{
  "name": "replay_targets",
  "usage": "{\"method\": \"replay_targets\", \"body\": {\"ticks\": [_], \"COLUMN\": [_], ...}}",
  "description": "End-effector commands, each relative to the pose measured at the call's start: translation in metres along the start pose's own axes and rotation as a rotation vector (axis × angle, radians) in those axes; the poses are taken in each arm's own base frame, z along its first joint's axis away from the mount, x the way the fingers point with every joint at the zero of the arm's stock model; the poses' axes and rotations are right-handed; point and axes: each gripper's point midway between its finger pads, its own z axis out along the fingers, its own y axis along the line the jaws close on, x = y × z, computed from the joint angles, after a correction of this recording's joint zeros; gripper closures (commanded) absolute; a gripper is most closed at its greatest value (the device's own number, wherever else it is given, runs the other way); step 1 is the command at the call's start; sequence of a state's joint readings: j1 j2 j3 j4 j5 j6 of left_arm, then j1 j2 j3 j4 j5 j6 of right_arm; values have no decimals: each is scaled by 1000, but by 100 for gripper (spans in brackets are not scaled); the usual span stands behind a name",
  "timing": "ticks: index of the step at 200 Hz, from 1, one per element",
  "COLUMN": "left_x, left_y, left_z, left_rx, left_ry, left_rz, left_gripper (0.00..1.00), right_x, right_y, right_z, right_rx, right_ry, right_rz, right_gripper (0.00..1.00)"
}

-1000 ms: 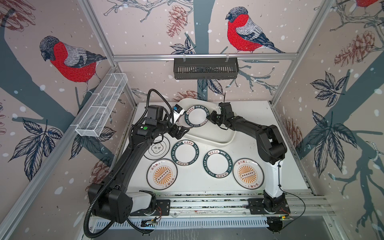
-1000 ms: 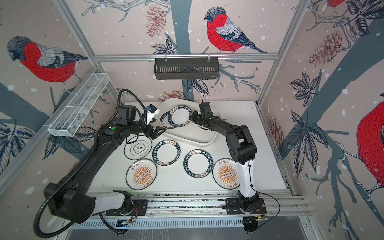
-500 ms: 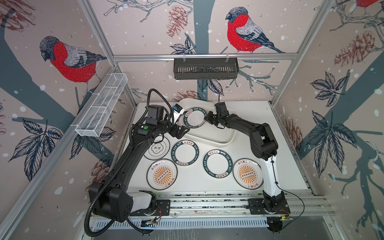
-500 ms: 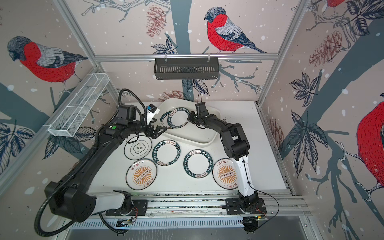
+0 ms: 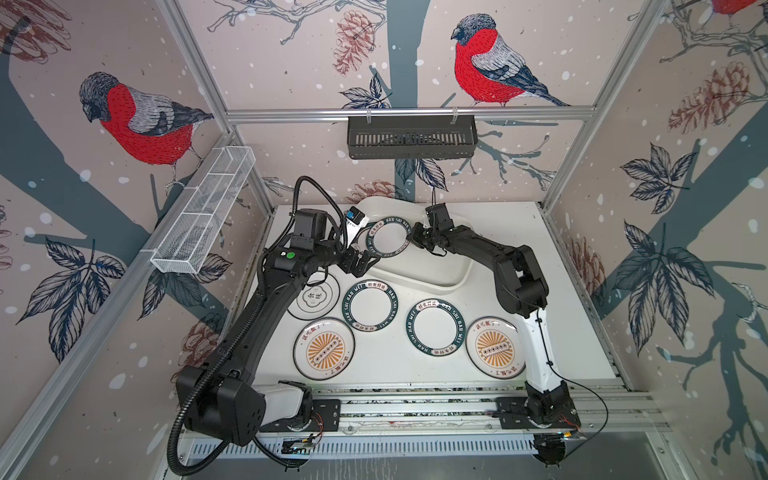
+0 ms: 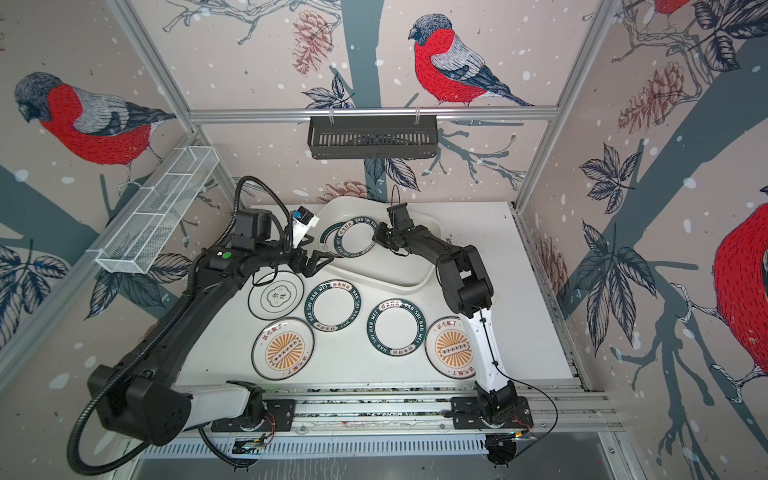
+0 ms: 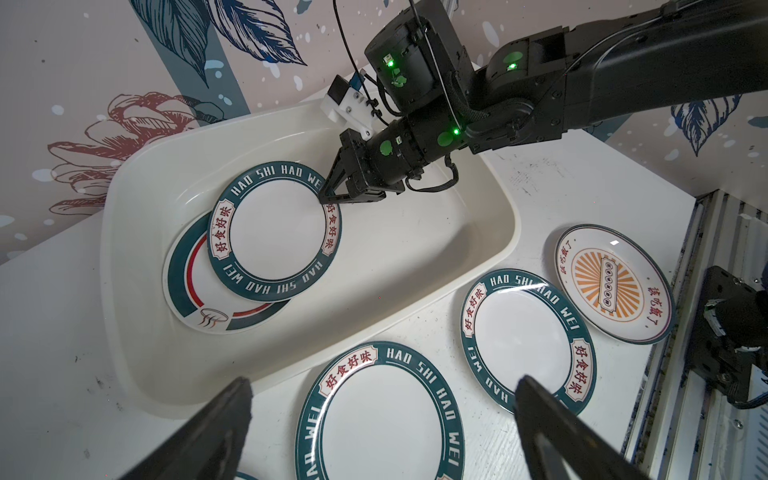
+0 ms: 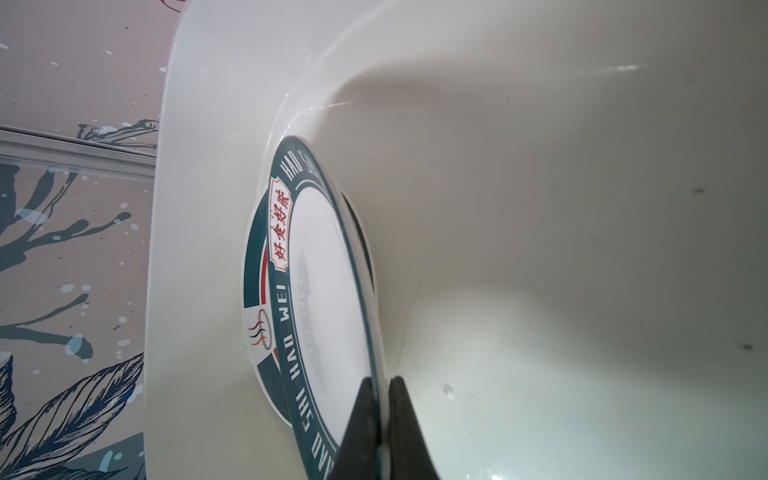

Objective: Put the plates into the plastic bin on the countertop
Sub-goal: 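Lower the green-rimmed plate onto the striped plate in the bin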

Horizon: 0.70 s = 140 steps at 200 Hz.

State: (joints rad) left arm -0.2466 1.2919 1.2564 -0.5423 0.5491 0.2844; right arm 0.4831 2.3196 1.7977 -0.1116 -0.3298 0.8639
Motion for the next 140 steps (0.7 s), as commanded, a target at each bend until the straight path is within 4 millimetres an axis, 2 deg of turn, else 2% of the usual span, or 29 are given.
{"method": "replay_targets", "body": {"ticks": [1,140], "left_x": [-8,-3], "left_y": [-2,1], "left_z": [-5,-4], "left_rx": [2,-21], "left_ry": [-20,-8], "left_rz": [1,1], "left_gripper": [3,3], "right_x": [-4,-4], "right_y": [4,4], "right_z": [0,12], "right_rx": [-2,2], "right_ry": [-10,11], "right_rz": [-18,-24], "right_gripper": [95,90]}}
